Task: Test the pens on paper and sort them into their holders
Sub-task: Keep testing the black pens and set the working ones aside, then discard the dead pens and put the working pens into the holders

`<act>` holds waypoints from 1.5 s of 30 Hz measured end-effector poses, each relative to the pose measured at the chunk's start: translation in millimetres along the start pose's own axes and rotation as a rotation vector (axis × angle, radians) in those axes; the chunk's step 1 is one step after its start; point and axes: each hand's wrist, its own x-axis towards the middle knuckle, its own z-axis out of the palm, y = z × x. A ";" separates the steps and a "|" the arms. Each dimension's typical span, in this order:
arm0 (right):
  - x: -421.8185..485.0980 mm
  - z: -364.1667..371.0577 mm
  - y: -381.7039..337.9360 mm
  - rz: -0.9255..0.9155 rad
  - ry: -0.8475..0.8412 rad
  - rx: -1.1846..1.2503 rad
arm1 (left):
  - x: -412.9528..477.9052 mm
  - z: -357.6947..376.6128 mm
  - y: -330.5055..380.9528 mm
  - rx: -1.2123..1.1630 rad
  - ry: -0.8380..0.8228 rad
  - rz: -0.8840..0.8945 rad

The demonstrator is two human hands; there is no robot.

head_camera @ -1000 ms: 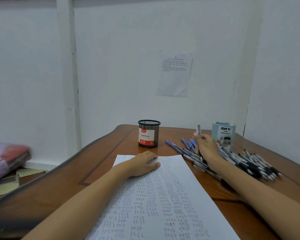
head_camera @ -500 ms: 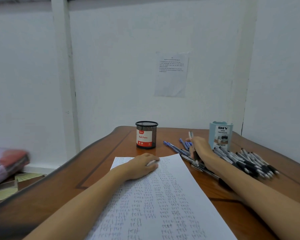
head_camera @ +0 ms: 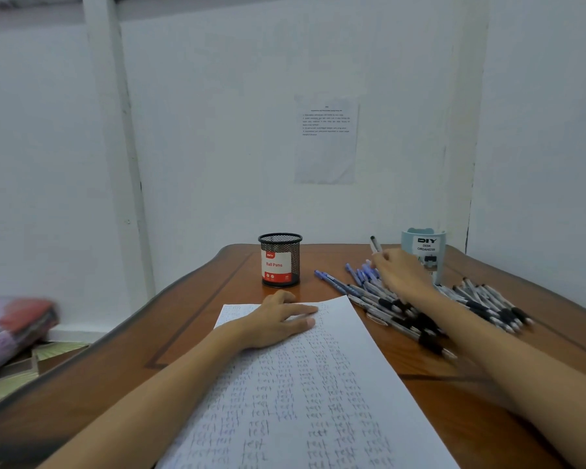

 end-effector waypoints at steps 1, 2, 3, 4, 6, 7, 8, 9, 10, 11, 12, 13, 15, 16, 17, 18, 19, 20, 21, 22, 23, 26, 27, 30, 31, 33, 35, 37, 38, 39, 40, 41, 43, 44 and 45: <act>1.1 -6.8 5.1 -0.012 0.005 -0.127 | 0.9 0.1 -0.5 0.015 0.001 0.015; 1.2 -13.1 11.4 -0.007 0.002 -0.229 | 2.1 0.2 -0.7 0.025 -0.001 0.030; -0.1 -19.1 17.5 0.008 -0.007 -0.314 | 3.9 0.6 -0.9 0.032 -0.007 0.042; -1.8 -24.0 23.3 0.026 -0.020 -0.388 | 5.4 0.9 -0.3 0.036 -0.015 0.052; -5.6 -31.7 32.8 0.046 -0.065 -0.494 | 8.5 1.4 1.1 0.052 -0.040 0.069; -7.1 -34.6 35.9 0.050 -0.085 -0.533 | 9.8 1.4 2.0 0.066 -0.057 0.071; -8.2 -36.3 37.8 0.055 -0.095 -0.563 | 10.8 1.2 3.4 0.077 -0.075 0.069; -9.5 -37.6 38.1 0.054 -0.089 -0.591 | 11.3 0.4 5.2 0.085 -0.094 0.064; -10.2 -38.1 37.3 0.043 -0.073 -0.617 | 11.2 -1.3 8.2 0.091 -0.113 0.061; -10.9 -38.5 34.9 0.019 -0.046 -0.643 | 10.2 -3.8 11.4 0.100 -0.137 0.053; -11.8 -38.9 31.4 -0.009 -0.021 -0.659 | 9.2 -6.7 14.7 0.116 -0.161 0.049; -12.6 -39.9 26.9 -0.038 -0.005 -0.660 | 8.3 -10.1 17.2 0.132 -0.186 0.042; -13.6 -42.4 17.9 -0.090 -0.008 -0.642 | 7.2 -18.1 21.9 0.156 -0.233 0.035; -14.1 -43.5 13.9 -0.111 -0.027 -0.634 | 7.6 -21.8 23.4 0.173 -0.241 0.037; -15.0 -44.3 10.4 -0.133 -0.053 -0.622 | 9.0 -25.7 24.1 0.181 -0.236 0.030; -16.1 -44.3 8.0 -0.156 -0.081 -0.607 | 12.1 -29.5 22.7 0.169 -0.219 0.019; -18.2 -43.9 5.9 -0.178 -0.109 -0.585 | 15.2 -32.5 21.7 0.143 -0.199 -0.007; -20.9 -43.0 4.1 -0.198 -0.139 -0.560 | 18.5 -35.4 20.5 0.103 -0.176 -0.026; -24.3 -41.9 2.7 -0.216 -0.170 -0.542 | 21.3 -37.7 19.8 0.051 -0.154 -0.046; -27.7 -40.2 1.7 -0.233 -0.196 -0.537 | 25.0 -39.7 19.8 -0.002 -0.125 -0.063; -30.6 -38.7 1.0 -0.246 -0.211 -0.541 | 28.3 -41.9 20.4 -0.051 -0.069 -0.071; -30.1 -38.9 3.1 -0.259 -0.171 -0.512 | 38.1 -54.7 20.0 -0.102 0.261 -0.114; -26.8 -42.3 5.3 -0.256 -0.134 -0.494 | 42.4 -61.1 16.0 -0.123 0.405 -0.159; -7.8 -59.2 18.8 -0.209 -0.012 -0.428 | 55.8 -76.4 -0.4 -0.233 0.723 -0.323; 0.5 -65.1 24.9 -0.179 0.022 -0.404 | 59.2 -79.1 -4.9 -0.236 0.773 -0.369; 17.8 -73.7 37.4 -0.099 0.082 -0.341 | 65.6 -80.5 -11.4 -0.242 0.801 -0.444; 33.8 -77.3 48.7 -0.015 0.132 -0.245 | 72.4 -78.9 -15.8 -0.315 0.770 -0.490; 48.3 -75.5 57.8 0.074 0.119 -0.114 | 80.3 -75.2 -24.6 -0.433 0.706 -0.527; 54.4 -73.4 62.1 0.116 0.094 -0.038 | 82.6 -72.7 -28.4 -0.479 0.673 -0.541; 60.5 -69.8 66.2 0.168 0.059 0.042 | 85.0 -69.4 -32.5 -0.515 0.637 -0.539; 65.8 -66.6 69.6 0.215 0.029 0.121 | 86.8 -66.2 -35.2 -0.546 0.613 -0.524; 69.1 -63.0 71.3 0.255 0.006 0.177 | 88.8 -63.6 -37.8 -0.578 0.602 -0.507; 75.1 -54.7 75.5 0.302 -0.019 0.261 | 92.5 -59.5 -40.9 -0.620 0.603 -0.481; 77.0 -50.9 76.6 0.307 -0.018 0.307 | 94.2 -58.4 -42.5 -0.632 0.607 -0.474; 77.8 -47.0 77.2 0.319 -0.006 0.342 | 95.5 -57.3 -42.9 -0.646 0.614 -0.461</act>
